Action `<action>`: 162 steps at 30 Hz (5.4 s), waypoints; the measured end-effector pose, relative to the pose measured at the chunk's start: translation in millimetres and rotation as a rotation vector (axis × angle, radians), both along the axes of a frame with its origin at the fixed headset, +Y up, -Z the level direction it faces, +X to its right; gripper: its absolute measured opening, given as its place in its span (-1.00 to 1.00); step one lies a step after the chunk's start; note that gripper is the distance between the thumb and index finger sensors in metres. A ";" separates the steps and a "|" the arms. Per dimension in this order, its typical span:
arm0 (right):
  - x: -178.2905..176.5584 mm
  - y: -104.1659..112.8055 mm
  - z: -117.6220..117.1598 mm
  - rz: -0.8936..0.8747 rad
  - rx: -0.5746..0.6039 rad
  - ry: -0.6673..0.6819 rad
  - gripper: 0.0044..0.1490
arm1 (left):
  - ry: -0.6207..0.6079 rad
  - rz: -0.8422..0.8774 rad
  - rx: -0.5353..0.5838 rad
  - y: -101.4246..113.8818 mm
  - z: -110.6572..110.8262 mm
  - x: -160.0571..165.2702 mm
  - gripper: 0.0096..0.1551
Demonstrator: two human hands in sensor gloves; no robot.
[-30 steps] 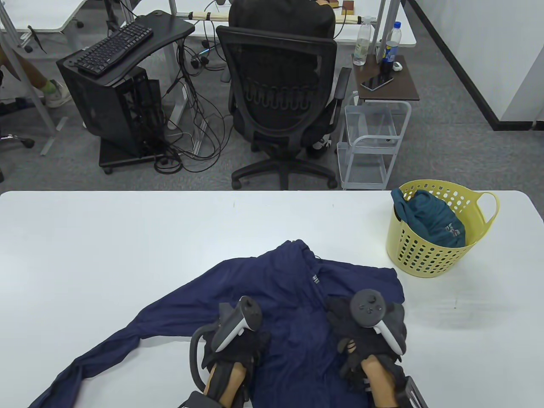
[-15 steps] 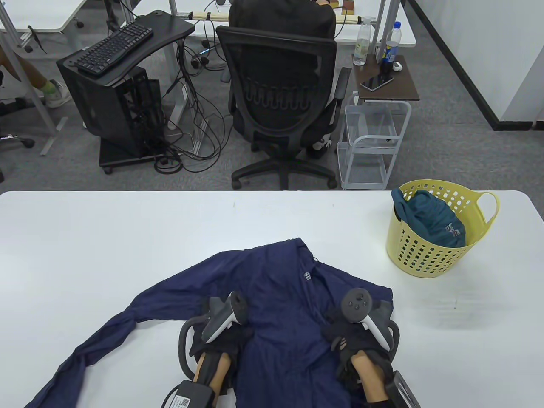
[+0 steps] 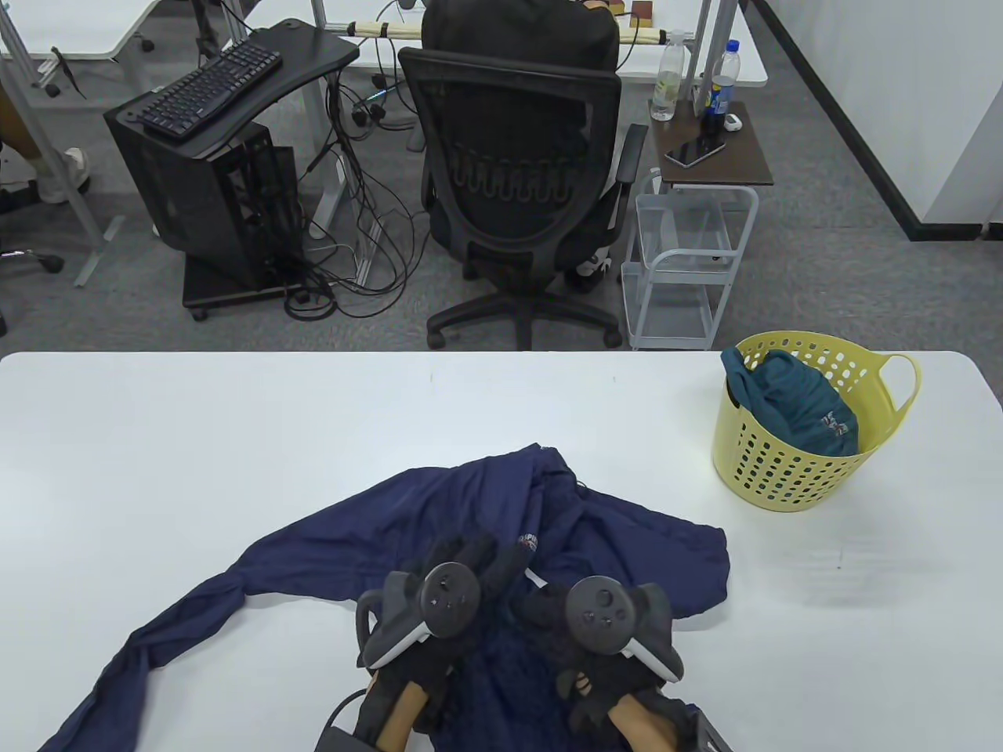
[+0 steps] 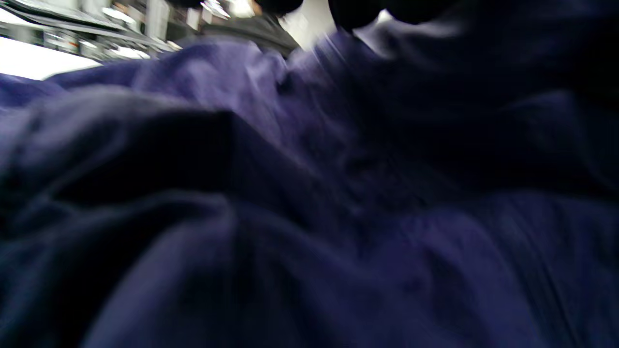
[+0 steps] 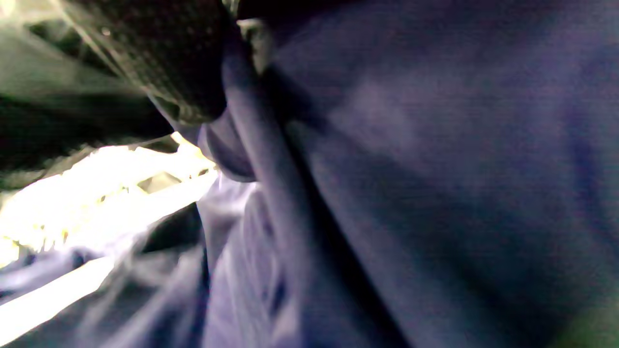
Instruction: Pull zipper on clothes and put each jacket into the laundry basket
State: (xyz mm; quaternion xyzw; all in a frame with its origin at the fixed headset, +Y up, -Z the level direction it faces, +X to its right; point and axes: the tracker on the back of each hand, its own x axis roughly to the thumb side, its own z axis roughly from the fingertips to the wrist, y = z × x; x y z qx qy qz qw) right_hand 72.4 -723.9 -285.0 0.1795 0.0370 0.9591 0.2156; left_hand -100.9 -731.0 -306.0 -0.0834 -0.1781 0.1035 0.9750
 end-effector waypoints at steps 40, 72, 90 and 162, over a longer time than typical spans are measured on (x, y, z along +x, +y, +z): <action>23.2 -55.0 -48.0 -0.748 -0.765 0.054 -0.05 | -0.061 1.328 -0.754 -44.1 -7.7 -45.0 -0.41; 88.4 2.7 -26.4 -0.671 -0.201 -0.230 -0.48 | 0.156 0.252 0.352 48.2 63.9 26.5 0.01; 119.7 15.6 -20.3 -0.781 -0.193 -0.234 -0.37 | 0.382 0.381 0.024 -7.2 16.0 -14.6 -0.49; 57.1 -10.6 -22.1 0.084 -0.202 -0.146 -0.37 | 0.621 0.367 0.319 8.5 -8.6 -52.0 -0.48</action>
